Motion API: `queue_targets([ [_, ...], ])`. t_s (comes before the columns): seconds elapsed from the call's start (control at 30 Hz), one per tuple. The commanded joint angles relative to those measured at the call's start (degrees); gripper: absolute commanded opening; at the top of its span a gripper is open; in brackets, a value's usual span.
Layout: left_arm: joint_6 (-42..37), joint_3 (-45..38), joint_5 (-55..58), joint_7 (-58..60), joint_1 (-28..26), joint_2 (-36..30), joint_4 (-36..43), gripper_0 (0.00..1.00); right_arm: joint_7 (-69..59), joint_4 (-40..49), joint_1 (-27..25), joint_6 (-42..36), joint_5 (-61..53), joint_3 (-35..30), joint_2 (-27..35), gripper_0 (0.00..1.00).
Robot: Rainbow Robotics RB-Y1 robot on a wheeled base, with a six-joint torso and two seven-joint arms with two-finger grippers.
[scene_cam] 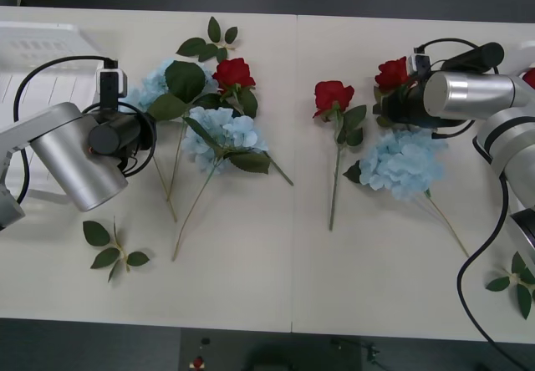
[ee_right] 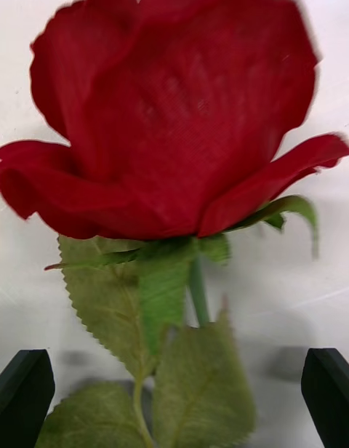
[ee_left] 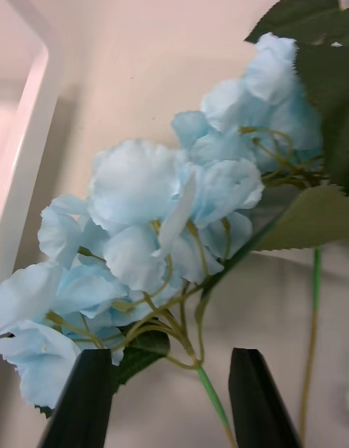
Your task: Put the red flowers into the right box and the blue flowers into the left box
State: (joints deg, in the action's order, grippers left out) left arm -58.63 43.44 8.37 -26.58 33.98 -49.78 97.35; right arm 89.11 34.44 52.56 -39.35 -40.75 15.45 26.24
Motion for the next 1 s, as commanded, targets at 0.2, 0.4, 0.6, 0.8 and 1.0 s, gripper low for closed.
queue_targets([
  [0.2,6.42,-2.14,-1.86,1.27,-0.67,5.04,-10.43,1.0,-6.22,-0.16,2.11,1.03,0.59,-0.6,-0.58,0.0],
  [0.4,6.51,-2.14,-1.6,1.18,-0.76,6.27,-11.92,1.0,-6.31,-0.16,2.11,1.03,0.59,-0.6,-0.58,0.0],
  [0.6,9.85,-2.14,-1.86,0.92,-0.58,8.38,-16.49,1.0,-6.31,-0.16,2.11,1.03,0.59,-0.6,-0.58,0.0],
  [0.8,13.1,-2.14,-2.22,0.3,-0.23,10.05,-20.8,0.13,-5.35,0.9,5.01,-4.86,0.5,-0.6,2.76,0.0],
  [1.0,13.1,-2.05,-1.95,-0.14,-0.32,10.23,-20.1,0.0,-4.99,8.19,7.21,-15.49,0.23,-0.42,12.08,0.0],
])
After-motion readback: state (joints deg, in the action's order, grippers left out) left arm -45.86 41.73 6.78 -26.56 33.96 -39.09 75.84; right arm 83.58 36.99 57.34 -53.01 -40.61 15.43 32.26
